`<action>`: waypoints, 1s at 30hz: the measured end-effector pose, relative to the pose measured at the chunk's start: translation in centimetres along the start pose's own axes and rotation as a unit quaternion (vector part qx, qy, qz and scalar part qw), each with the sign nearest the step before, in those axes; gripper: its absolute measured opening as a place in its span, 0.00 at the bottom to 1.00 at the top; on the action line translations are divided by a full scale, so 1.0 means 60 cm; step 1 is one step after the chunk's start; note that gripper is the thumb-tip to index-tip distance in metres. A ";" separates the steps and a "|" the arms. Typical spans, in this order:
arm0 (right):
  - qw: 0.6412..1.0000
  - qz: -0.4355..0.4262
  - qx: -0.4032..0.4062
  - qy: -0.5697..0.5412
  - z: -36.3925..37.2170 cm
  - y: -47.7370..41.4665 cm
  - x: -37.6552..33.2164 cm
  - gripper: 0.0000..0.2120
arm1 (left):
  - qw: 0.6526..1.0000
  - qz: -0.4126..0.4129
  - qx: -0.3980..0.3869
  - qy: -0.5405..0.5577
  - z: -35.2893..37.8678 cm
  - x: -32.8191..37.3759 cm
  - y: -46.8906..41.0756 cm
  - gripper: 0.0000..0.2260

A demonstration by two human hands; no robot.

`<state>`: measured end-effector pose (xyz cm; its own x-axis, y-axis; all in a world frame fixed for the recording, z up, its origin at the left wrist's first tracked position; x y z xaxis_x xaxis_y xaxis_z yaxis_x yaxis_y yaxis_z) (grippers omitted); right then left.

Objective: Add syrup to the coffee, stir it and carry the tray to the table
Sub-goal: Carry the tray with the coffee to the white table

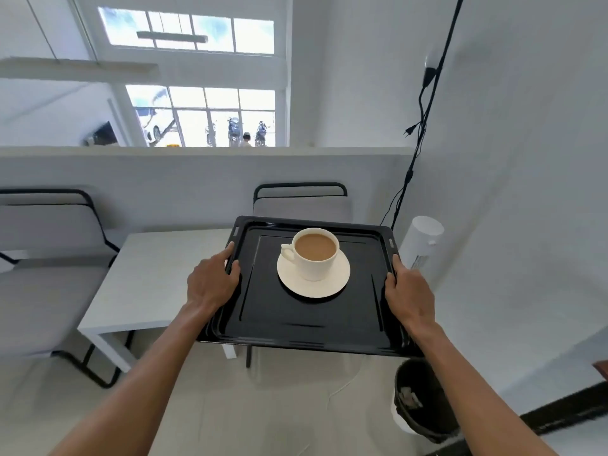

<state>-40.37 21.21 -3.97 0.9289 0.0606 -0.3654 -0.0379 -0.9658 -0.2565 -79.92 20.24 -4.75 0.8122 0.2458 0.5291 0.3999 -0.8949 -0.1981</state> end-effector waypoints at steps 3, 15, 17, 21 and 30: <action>1.000 -0.026 -0.006 -0.014 0.034 -0.032 -0.060 0.22 | 1.000 -0.029 0.009 -0.007 -0.026 -0.056 -0.026 0.21; 0.990 -0.132 -0.043 -0.016 0.176 -0.165 -0.296 0.22 | 0.990 -0.129 0.060 -0.015 -0.105 -0.254 -0.135 0.22; 0.988 -0.141 -0.050 -0.023 0.207 -0.190 -0.333 0.22 | 0.988 -0.137 0.071 -0.019 -0.112 -0.288 -0.163 0.22; 0.987 -0.149 -0.058 -0.033 0.268 -0.238 -0.409 0.22 | 0.984 -0.159 0.081 -0.024 -0.129 -0.354 -0.219 0.22; 0.984 -0.154 -0.067 -0.062 0.392 -0.331 -0.556 0.22 | 0.982 -0.173 0.074 -0.033 -0.157 -0.483 -0.362 0.22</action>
<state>-79.28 44.28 -7.73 0.8362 0.3772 -0.3980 0.2946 -0.9212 -0.2541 -116.17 29.03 -8.00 0.6412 0.5536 0.5314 0.7098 -0.6911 -0.1365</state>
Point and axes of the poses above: each hand's wrist, its own y-axis away from the middle knuckle, its own z-axis out of the palm, x = y × z, the point moved 8 cm from there along -y, towards the middle knuckle, and after that the axes turned 7 degrees about -z, right-handed, at the moved point
